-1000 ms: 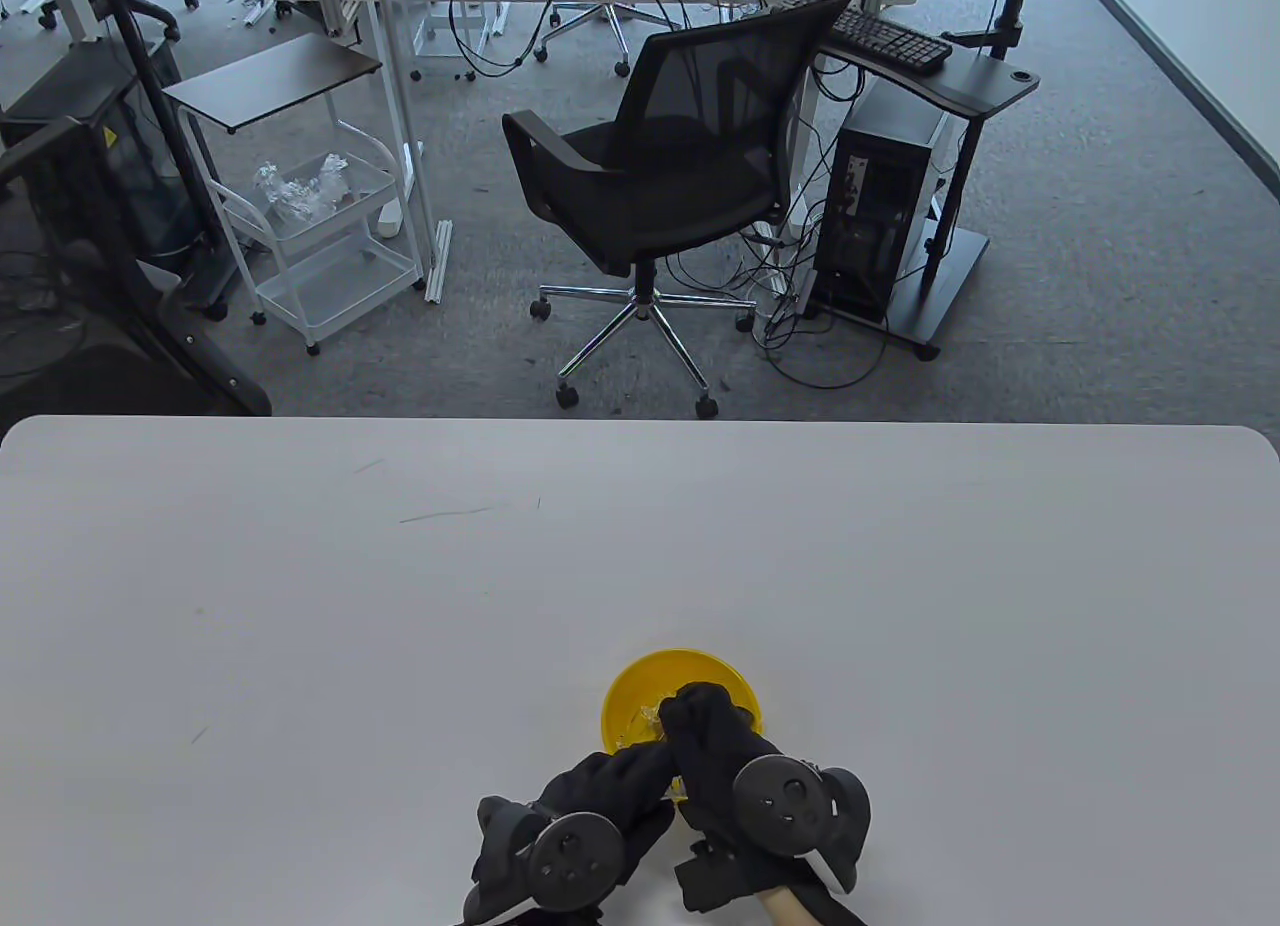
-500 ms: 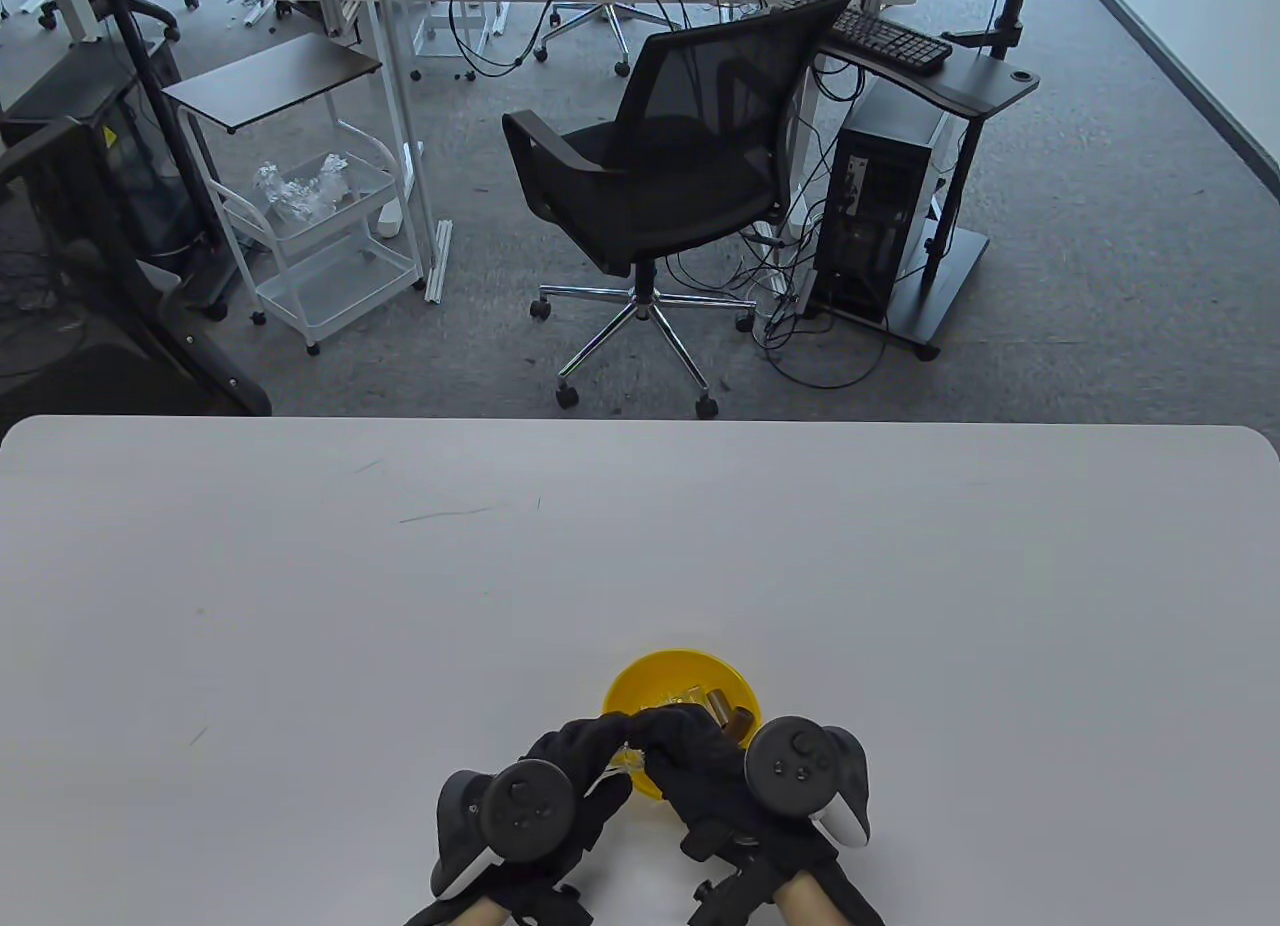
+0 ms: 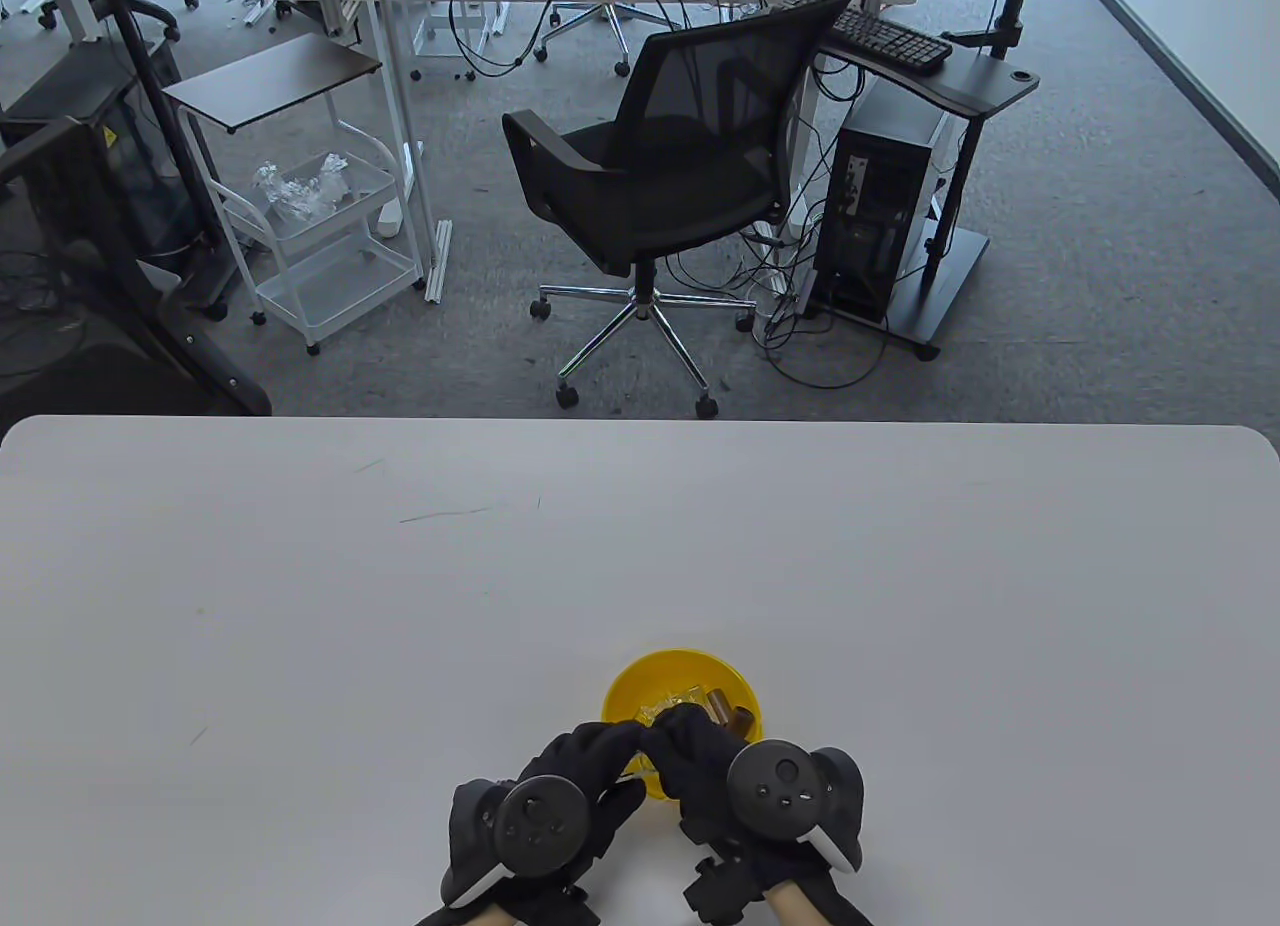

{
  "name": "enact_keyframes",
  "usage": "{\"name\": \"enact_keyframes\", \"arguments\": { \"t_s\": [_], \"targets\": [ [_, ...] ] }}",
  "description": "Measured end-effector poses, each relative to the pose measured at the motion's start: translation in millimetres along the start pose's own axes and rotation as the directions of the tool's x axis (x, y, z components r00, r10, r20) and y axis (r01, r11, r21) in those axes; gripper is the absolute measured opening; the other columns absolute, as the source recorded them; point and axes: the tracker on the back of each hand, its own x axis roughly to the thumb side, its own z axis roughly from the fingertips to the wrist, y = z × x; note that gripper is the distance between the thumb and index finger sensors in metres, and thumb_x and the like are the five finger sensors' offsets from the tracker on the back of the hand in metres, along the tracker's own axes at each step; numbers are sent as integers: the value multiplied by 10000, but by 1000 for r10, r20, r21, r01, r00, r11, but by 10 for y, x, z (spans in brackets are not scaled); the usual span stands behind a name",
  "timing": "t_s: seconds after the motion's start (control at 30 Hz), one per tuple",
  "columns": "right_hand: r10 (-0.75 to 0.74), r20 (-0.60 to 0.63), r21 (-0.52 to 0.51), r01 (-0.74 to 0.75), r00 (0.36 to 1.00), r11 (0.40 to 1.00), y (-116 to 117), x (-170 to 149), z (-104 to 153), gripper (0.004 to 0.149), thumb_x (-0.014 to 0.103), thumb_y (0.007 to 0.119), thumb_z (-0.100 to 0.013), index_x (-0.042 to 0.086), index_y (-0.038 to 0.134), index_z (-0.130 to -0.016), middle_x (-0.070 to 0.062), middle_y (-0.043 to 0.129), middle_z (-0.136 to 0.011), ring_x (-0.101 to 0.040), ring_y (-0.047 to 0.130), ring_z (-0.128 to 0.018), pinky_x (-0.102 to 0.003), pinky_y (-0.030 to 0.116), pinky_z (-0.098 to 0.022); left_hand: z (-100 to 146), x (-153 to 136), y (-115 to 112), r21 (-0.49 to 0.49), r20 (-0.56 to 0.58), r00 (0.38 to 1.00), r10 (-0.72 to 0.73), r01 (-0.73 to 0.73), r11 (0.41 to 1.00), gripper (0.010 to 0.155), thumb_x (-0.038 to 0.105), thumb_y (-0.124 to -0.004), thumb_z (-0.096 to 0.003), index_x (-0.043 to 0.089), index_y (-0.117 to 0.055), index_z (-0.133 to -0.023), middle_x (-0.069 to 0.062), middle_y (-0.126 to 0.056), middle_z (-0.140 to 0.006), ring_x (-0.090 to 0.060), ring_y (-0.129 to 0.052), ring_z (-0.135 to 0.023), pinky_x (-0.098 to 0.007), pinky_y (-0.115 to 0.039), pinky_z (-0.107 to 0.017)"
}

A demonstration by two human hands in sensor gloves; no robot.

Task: Assemble perfume bottles from components

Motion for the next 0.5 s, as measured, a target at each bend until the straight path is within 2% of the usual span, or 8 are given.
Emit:
{"name": "enact_keyframes", "arguments": {
  "t_s": [0.1, 0.17, 0.23, 0.3, 0.33, 0.37, 0.43, 0.5],
  "targets": [
    [128, -10, -59, -129, 992, 990, -14, 17, 2, 473, 503, 621, -604, 101, 842, -721, 67, 939, -324, -145, 936, -91, -211, 798, 0, 5, 30, 5, 20, 4, 1000, 16, -16, 1000, 561, 342, -896, -457, 241, -729, -984, -79, -832, -907, -291, -928, -692, -432, -820, -549],
    [138, -20, -56, -139, 990, 989, -26, 20, -4, 485, 516, 613, -607, 107, 862, -682, 68, 935, -298, -150, 934, -81, -218, 794, 8, 7, 43, 10, 26, 10, 1000, 4, -4, 1000, 564, 344, -895, -457, 235, -730, -985, -79, -834, -904, -288, -932, -688, -430, -823, -547],
    [129, -25, -87, -131, 991, 988, -25, 31, 11, 450, 508, 627, -612, 126, 828, -741, 31, 950, -369, -175, 947, -141, -224, 809, -42, 5, 42, 5, 27, 13, 1000, 18, -19, 999, 561, 349, -891, -460, 233, -733, -985, -79, -834, -901, -284, -935, -682, -426, -825, -543],
    [116, -27, -93, -118, 993, 989, -16, 52, 6, 484, 481, 637, -618, 96, 683, -906, -42, 903, -606, -216, 953, -322, -238, 835, -175, 6, 41, -3, 29, 16, 1000, 21, -22, 999, 564, 353, -890, -459, 220, -738, -985, -82, -837, -896, -280, -940, -675, -423, -830, -538],
    [60, -24, -75, -62, 998, 995, -13, 59, -5, 513, 453, 648, -621, 68, 596, -955, -65, 849, -700, -243, 936, -404, -247, 834, -229, 9, 37, -6, 26, 9, 999, 40, -40, 999, 565, 353, -890, -458, 212, -740, -984, -85, -840, -891, -280, -943, -672, -422, -833, -535],
    [15, -25, -78, -17, 1000, 997, -14, 62, -8, 514, 416, 673, -620, 62, 552, -973, -80, 812, -742, -266, 915, -443, -253, 825, -249, 7, 33, -9, 22, -1, 998, 65, -65, 998, 566, 353, -891, -457, 208, -741, -984, -86, -840, -890, -280, -943, -672, -423, -833, -534],
    [-60, -9, -99, 59, 998, 993, -17, 71, -11, 478, 363, 704, -617, 77, 553, -970, -71, 805, -743, -274, 905, -430, -244, 815, -230, 4, 29, -10, 18, -26, 992, 127, -126, 992, 565, 349, -896, -454, 213, -745, -981, -86, -841, -891, -287, -940, -672, -428, -829, -535],
    [-22, 28, -119, 26, 999, 993, -32, 73, -4, 437, 332, 715, -611, 98, 590, -958, -49, 831, -724, -264, 915, -390, -219, 816, -200, 4, 38, -8, 20, -23, 995, 101, -101, 995, 564, 348, -898, -452, 223, -745, -980, -83, -841, -894, -285, -940, -674, -428, -827, -538]
  ]
}}
